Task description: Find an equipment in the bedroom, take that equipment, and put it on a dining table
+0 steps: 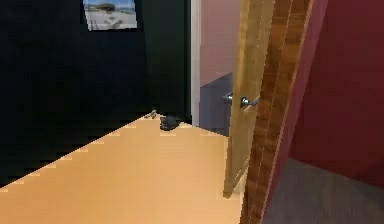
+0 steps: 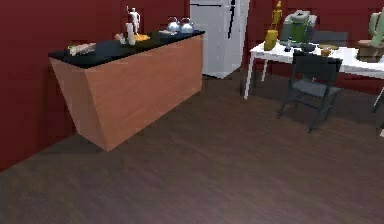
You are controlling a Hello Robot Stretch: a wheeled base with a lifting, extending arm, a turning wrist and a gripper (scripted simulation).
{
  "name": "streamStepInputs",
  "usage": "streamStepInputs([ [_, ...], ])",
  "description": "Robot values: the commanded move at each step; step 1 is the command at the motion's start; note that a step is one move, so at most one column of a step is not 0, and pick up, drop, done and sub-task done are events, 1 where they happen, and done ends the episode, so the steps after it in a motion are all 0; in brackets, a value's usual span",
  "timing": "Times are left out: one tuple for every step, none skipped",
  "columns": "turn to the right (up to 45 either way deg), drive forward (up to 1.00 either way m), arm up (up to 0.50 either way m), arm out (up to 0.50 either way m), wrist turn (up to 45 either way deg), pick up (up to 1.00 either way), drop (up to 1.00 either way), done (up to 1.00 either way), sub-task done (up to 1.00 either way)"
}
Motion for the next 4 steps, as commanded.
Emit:
streamStepInputs([
  [0.0,0.5,0.0,0.0,0.0,0.0,0.0,0.0,0.0],
  [0.0,0.9,0.0,0.0,0.0,0.0,0.0,0.0,0.0],
  [24.0,0.0,0.0,0.0,0.0,0.0,0.0,0.0,0.0],
  [0.0,1.0,0.0,0.0,0.0,0.0,0.0,0.0,0.0],
])
